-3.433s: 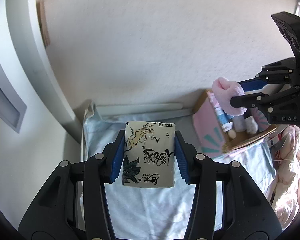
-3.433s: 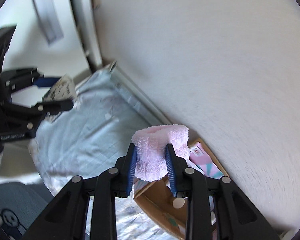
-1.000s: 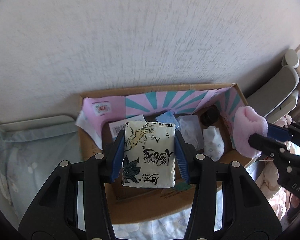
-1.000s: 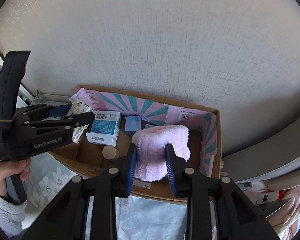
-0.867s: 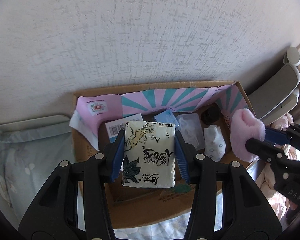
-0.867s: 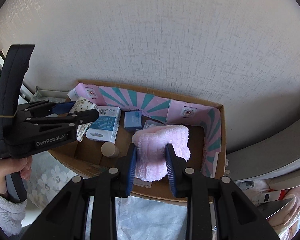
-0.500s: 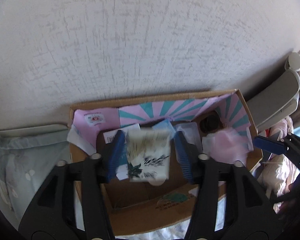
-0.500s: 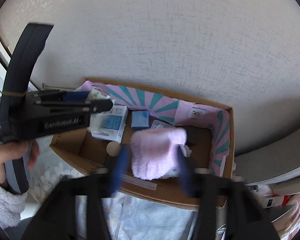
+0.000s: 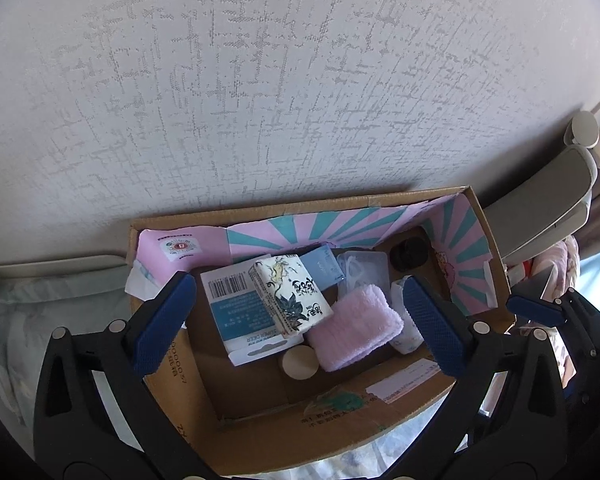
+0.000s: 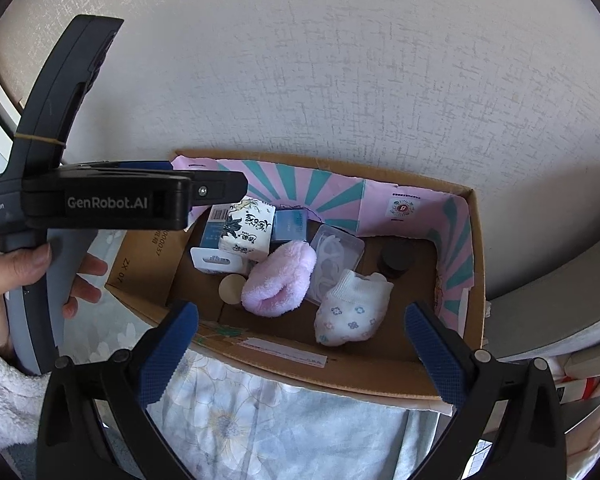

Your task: Organize objects

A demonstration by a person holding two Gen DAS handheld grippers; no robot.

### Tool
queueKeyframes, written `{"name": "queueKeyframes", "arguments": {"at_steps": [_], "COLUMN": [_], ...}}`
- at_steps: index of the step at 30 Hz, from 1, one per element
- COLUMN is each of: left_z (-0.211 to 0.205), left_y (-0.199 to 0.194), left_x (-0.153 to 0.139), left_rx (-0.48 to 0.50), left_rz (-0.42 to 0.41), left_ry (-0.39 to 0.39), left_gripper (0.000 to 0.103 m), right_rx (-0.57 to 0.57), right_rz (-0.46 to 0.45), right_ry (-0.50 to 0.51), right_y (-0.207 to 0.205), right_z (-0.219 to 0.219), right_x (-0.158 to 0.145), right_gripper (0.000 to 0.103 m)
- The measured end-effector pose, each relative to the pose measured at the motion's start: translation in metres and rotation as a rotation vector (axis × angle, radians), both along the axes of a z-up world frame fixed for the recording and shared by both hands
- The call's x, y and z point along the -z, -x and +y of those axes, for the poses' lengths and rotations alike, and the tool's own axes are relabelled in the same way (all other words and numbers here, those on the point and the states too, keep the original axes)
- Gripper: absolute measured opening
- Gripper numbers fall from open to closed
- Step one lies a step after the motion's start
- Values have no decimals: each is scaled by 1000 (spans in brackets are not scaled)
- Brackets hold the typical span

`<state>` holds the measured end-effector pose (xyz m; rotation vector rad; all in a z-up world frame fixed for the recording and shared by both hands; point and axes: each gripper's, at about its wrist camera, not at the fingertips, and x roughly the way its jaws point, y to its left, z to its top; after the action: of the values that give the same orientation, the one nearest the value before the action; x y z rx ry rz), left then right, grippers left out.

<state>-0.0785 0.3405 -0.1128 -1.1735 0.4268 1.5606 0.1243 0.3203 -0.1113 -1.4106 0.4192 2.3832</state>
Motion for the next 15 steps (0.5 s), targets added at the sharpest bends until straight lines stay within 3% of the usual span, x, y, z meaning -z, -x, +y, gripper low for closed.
{"name": "queueKeyframes", "arguments": {"at_steps": [15], "left_z": [-15], "left_y": [1], "left_x": [-27], "left_rx": [10], "left_rz": [10], "left_ry": [-46], "left_gripper": [103], "right_rx": [12], "right_rz": [24], "right_ry": [-31], "right_y": [-6], "right_z": [-18], "right_x": [-21], "right_gripper": [103]}}
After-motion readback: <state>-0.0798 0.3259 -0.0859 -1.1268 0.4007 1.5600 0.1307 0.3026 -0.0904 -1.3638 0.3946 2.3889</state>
